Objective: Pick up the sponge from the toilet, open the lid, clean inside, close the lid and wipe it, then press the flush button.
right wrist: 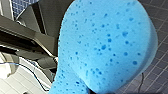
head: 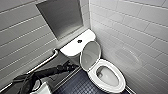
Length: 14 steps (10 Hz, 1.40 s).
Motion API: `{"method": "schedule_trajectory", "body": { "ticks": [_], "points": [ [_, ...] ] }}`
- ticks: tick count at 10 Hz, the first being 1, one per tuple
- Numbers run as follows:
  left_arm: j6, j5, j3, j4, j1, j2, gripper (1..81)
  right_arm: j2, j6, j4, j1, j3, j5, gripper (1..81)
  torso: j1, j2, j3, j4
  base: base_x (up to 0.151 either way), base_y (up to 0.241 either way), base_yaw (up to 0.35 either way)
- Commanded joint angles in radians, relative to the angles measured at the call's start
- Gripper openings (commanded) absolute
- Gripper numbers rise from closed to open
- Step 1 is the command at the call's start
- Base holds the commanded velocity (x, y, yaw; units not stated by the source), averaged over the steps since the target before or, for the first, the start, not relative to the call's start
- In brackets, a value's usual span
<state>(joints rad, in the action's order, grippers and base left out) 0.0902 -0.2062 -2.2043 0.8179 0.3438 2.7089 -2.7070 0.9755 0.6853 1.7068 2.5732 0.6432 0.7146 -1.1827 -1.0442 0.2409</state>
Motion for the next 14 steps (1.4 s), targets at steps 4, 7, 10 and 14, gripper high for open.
{"method": "schedule_trajectory", "body": {
  "ticks": [4,7,10,14],
  "points": [
    [-0.004,-0.058,-0.040,0.078,-0.105,0.060,81.1,0.004,0.002,0.037,0.051,0.008,-0.007,1.0,0.000,0.000,0.000,0.000,0.000,0.000,0.000],
    [-0.003,-0.065,-0.016,0.073,-0.093,0.088,81.1,0.002,-0.001,0.040,0.049,0.008,-0.007,1.0,0.000,0.000,0.000,0.000,0.000,0.000,0.000],
    [0.002,-0.102,0.037,0.063,-0.058,0.066,81.1,-0.001,-0.001,0.037,0.046,0.008,-0.007,1.0,0.000,0.000,0.000,0.000,0.000,0.000,0.000],
    [0.120,-0.404,0.044,-0.061,0.084,-0.046,81.1,-0.033,0.006,0.037,0.023,0.096,-0.036,1.0,0.000,0.000,0.000,0.000,0.000,0.000,0.000]
  ]
}}
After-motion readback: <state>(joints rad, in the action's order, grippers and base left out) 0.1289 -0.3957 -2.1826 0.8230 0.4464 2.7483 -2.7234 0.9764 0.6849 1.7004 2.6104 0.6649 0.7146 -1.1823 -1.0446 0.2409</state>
